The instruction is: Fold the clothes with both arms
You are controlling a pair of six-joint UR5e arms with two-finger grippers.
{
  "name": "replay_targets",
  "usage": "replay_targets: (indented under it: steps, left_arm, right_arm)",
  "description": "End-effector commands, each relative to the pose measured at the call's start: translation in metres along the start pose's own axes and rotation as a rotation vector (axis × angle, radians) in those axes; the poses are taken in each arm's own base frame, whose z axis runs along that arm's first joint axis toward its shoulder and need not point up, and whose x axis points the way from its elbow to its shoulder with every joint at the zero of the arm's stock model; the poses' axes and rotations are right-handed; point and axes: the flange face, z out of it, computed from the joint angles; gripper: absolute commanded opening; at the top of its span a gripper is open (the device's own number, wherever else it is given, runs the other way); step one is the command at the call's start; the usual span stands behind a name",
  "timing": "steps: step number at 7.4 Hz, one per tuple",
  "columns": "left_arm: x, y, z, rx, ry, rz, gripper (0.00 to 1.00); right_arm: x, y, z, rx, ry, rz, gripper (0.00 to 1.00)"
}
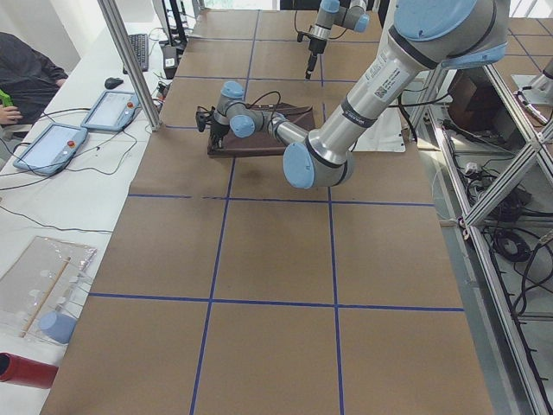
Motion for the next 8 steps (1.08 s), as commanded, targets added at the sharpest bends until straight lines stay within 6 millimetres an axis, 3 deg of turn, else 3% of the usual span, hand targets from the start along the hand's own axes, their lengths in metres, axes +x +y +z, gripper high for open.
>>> replay_targets:
  steps: [1,2,3,4,5,6,7,8]
  left_arm:
    - [0.007,-0.009,0.008,0.029,0.033,0.035,0.00]
    - [0.008,-0.011,0.006,0.047,0.047,0.039,0.71]
    - [0.011,-0.014,0.002,0.071,0.066,0.075,1.00]
    - [0.005,-0.022,0.002,0.080,0.058,0.096,1.00]
    - [0.003,-0.036,-0.006,0.081,0.058,0.117,1.00]
    - [-0.002,-0.031,-0.007,0.028,0.039,0.145,1.00]
    - [-0.016,-0.022,-0.025,-0.010,0.020,0.166,1.00]
    - [-0.030,-0.014,-0.056,-0.015,0.009,0.168,1.00]
  right_arm:
    - [-0.004,0.000,0.006,-0.001,-0.002,0.000,1.00]
    - [-0.005,0.001,0.006,-0.003,-0.001,-0.001,1.00]
    - [-0.005,0.001,0.008,-0.003,0.002,-0.001,1.00]
    - [-0.003,0.001,0.013,-0.008,0.023,-0.003,1.00]
    - [-0.016,-0.002,0.020,-0.019,0.059,-0.021,1.00]
    - [-0.049,-0.005,0.031,-0.031,0.131,-0.080,1.00]
    - [-0.088,-0.010,0.042,-0.043,0.219,-0.128,1.00]
    - [-0.120,-0.012,0.059,-0.059,0.283,-0.173,1.00]
